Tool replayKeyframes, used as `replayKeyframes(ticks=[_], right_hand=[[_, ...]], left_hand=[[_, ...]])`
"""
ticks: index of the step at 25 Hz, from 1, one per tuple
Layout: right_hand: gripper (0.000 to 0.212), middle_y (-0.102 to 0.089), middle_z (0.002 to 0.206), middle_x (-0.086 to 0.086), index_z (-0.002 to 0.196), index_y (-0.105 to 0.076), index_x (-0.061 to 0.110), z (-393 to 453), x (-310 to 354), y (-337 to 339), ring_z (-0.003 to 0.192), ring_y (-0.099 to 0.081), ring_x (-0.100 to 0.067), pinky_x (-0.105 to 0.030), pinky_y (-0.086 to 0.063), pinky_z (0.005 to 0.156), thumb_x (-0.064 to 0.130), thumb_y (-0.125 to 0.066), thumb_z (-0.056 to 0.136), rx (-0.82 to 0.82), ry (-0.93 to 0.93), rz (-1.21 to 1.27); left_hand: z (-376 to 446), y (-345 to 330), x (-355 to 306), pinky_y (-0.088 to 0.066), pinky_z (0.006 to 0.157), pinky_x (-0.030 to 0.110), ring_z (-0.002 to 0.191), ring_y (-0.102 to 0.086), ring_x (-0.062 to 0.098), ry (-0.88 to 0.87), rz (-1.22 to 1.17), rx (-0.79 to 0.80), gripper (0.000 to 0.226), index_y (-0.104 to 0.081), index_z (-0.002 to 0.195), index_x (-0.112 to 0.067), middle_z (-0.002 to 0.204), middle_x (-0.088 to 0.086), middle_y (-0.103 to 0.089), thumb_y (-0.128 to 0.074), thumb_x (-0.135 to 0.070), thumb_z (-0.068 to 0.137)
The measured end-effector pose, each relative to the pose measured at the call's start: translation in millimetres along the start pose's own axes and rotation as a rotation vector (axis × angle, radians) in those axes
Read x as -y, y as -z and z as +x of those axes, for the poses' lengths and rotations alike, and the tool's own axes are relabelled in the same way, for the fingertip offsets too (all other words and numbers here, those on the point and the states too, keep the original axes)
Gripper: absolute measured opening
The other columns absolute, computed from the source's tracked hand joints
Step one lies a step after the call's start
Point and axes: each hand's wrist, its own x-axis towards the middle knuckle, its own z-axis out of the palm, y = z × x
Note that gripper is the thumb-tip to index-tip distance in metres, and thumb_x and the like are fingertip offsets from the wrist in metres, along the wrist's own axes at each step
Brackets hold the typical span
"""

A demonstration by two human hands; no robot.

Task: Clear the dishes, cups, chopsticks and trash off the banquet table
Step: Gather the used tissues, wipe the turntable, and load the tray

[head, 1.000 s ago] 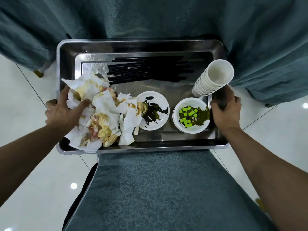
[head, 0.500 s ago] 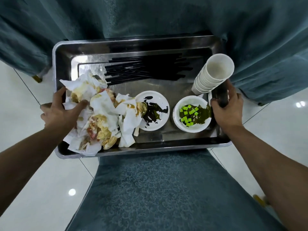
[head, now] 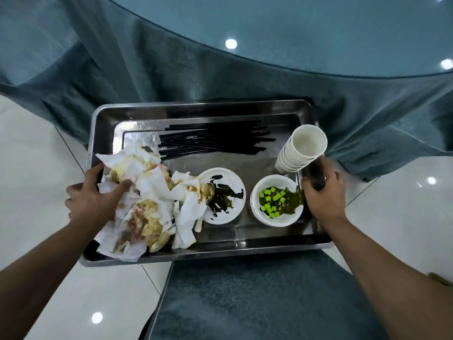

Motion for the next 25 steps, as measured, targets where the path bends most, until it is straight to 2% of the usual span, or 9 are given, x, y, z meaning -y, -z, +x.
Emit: replayKeyframes(ticks=[4,6,8,12,17,25], right_hand=[[0.071,-0.052,0.129,-0.008,0.146,-0.035,0.055,-33,35,5,0.12,-0.043,-0.016,-0.038,-0.041,0.104,0.032,-0.066,0.087,-0.007,-0.014,0.026],[0.071,-0.049,0.125,-0.006,0.145,-0.033,0.059,-52,50,6,0.12,-0.047,-0.021,-0.039,-0.042,0.103,0.033,-0.067,0.088,-0.002,-0.033,0.034],[0.07,-0.046,0.123,-0.003,0.143,-0.033,0.062,-69,63,7,0.121,-0.049,-0.026,-0.042,-0.044,0.104,0.035,-0.067,0.088,0.001,-0.051,0.044],[0.069,-0.046,0.125,-0.005,0.141,-0.032,0.065,-101,89,10,0.124,-0.049,-0.029,-0.047,-0.044,0.108,0.036,-0.068,0.089,0.002,-0.074,0.061],[0.068,-0.045,0.129,-0.005,0.141,-0.031,0.065,-123,123,15,0.127,-0.049,-0.028,-0.048,-0.043,0.11,0.038,-0.067,0.09,0.01,-0.062,0.08],[0.065,-0.049,0.128,-0.006,0.144,-0.034,0.053,-156,180,34,0.128,-0.048,-0.029,-0.052,-0.042,0.112,0.04,-0.068,0.089,-0.038,-0.065,0.101]], left_hand=[[-8,48,5,-0.03,0.111,0.054,0.132,-0.034,0.042,-0.032,0.001,0.005,0.071,-0.039,0.144,-0.04,0.137,0.022,-0.048,-0.069,-0.063,0.084],[-12,70,8,-0.029,0.112,0.054,0.132,-0.035,0.042,-0.044,0.008,0.015,0.08,-0.039,0.144,-0.04,0.138,0.019,-0.049,-0.062,-0.073,0.074],[-15,92,12,-0.029,0.111,0.054,0.132,-0.035,0.042,-0.046,0.012,0.021,0.086,-0.038,0.144,-0.041,0.138,0.018,-0.05,-0.055,-0.074,0.066],[-14,130,25,-0.031,0.11,0.057,0.133,-0.034,0.044,-0.055,0.034,0.007,0.08,-0.036,0.145,-0.043,0.141,0.018,-0.05,-0.06,-0.071,0.074],[-16,170,39,-0.03,0.109,0.058,0.132,-0.034,0.045,-0.047,0.018,0.012,0.086,-0.039,0.143,-0.043,0.139,0.017,-0.05,-0.054,-0.076,0.066],[-16,235,43,-0.031,0.107,0.06,0.132,-0.034,0.046,-0.089,0.018,0.0,0.08,-0.038,0.142,-0.043,0.143,0.016,-0.049,-0.057,-0.075,0.07]])
